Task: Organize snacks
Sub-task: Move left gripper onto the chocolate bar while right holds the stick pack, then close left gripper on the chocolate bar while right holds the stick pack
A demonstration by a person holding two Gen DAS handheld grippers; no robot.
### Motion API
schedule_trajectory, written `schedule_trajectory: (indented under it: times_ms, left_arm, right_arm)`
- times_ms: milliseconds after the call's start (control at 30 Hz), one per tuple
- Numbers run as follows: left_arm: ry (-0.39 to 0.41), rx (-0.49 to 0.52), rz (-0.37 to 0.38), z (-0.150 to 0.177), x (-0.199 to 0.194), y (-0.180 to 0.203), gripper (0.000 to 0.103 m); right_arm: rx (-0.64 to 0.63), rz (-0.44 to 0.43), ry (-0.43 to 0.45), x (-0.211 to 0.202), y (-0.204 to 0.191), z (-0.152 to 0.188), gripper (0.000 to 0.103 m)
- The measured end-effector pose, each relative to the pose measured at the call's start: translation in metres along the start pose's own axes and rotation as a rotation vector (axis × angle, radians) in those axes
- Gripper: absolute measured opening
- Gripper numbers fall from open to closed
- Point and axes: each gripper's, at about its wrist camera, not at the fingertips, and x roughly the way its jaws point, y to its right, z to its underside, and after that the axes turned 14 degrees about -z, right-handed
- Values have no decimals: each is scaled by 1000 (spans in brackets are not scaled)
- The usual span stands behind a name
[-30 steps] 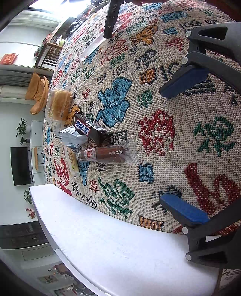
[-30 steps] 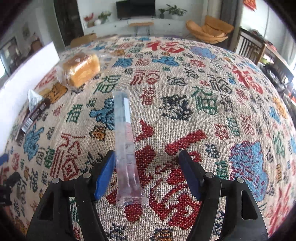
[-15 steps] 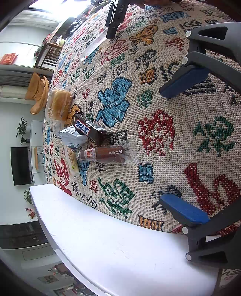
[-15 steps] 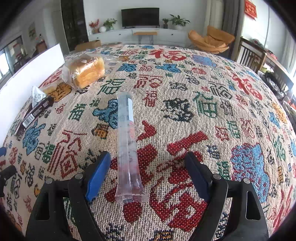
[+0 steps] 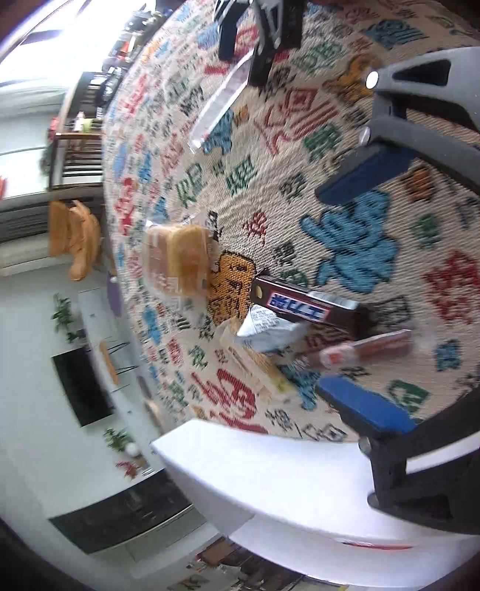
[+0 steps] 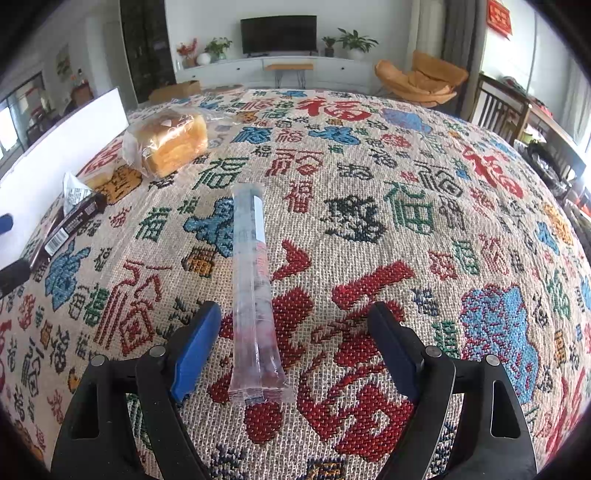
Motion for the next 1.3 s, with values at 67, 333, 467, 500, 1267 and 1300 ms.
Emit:
schedule_trajectory:
  times_ms: [67, 333, 467, 500, 1267, 1300]
  left_arm:
    - [-89, -18, 29, -9, 29, 0, 61]
    - [-144, -214, 153, 15, 24, -10, 17]
    - [-189, -251, 286, 48, -15, 8, 23]
    - [-192, -253, 304, 53, -21, 12, 39]
    - [-68, -163, 94, 65, -9, 29, 103]
    - [-68, -163, 95, 65, -9, 29, 103]
  right_arm:
    - [4, 2, 1, 0, 2, 0, 84]
    - [10, 5, 2, 0, 4, 0, 85]
    - [10, 5, 2, 0, 5, -1, 85]
    - [10, 5, 2, 0, 4, 0, 85]
    - [12, 3, 3, 0, 5, -1, 85]
    - [12, 3, 4, 0, 5, -1, 85]
